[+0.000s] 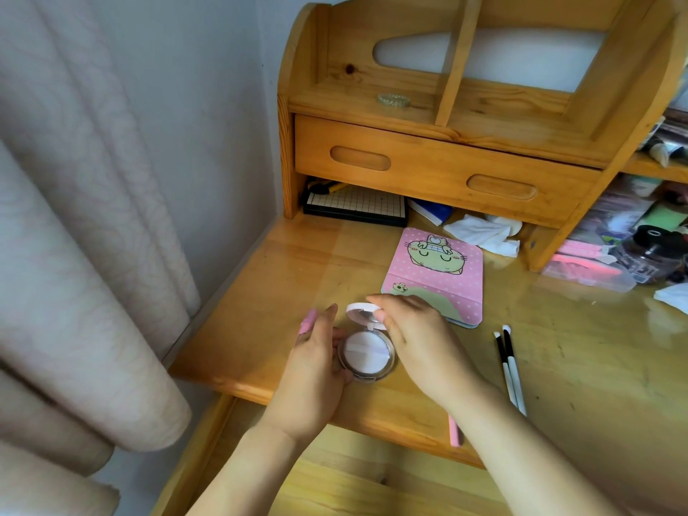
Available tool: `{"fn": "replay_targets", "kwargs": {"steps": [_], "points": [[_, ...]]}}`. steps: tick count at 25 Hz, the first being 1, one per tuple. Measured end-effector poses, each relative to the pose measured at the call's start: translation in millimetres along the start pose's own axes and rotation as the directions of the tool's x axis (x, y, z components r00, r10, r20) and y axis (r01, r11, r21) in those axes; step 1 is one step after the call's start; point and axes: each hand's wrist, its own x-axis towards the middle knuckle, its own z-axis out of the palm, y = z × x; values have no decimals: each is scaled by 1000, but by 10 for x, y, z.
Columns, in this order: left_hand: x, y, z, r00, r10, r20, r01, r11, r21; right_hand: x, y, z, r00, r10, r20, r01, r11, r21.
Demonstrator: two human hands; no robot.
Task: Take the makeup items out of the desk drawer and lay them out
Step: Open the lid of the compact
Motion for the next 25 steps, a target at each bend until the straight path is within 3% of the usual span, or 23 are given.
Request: {"fn": "replay_targets", "kwargs": {"steps": [8,15,19,22,25], "points": [[-37,14,2,999,-5,-35,6,1000,25,220,143,98,982,172,-78,-146,952,267],[-47,47,-46,1000,-23,-8,23,1000,9,162,147,168,976,186,-112,-148,948,283],[-67,132,-99,999,54,-9,-53,998,32,118,139,153,978,191,-89,-160,948,275],[-93,194,-138,999,54,-6,-54,998,20,50,154,69,960,222,-169,-173,949,264],[-117,234,-202,991,86,-101,-73,989,127,-72,262,-54,892,353,-283,-306,931,200]]}}
